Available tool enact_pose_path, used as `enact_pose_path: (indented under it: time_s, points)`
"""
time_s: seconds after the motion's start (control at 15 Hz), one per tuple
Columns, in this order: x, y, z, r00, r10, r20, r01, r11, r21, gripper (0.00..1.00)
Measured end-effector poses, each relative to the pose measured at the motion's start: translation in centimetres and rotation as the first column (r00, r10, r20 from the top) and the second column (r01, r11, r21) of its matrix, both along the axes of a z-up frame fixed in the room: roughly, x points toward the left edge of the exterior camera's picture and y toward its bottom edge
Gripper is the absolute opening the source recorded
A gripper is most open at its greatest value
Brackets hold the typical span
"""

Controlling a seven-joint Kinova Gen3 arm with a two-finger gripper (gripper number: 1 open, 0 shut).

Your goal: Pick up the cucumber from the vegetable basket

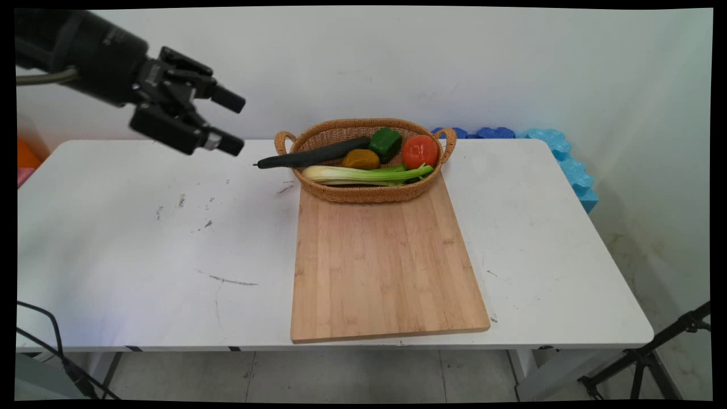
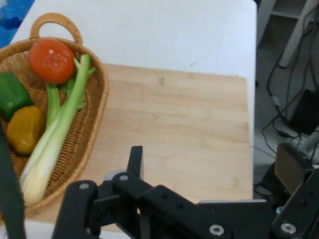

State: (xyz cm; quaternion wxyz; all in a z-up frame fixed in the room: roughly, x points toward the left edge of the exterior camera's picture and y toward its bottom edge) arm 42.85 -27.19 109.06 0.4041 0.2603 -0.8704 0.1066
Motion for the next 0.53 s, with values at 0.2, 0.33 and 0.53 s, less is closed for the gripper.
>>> enact_pose_path:
  time_s: [0.2, 0.33, 0.53]
  points:
    - [-1.0, -1.6, 0.4, 1.0, 0.016, 0.017, -0.016, 1.0, -0.005, 1.0]
    - [-1.5, -3.0, 0.6, 0.999, 0.033, 0.032, -0.033, 0.999, -0.008, 1.0]
    - [-1.7, -4.9, 0.9, 0.996, 0.067, 0.056, -0.066, 0.998, -0.012, 1.0]
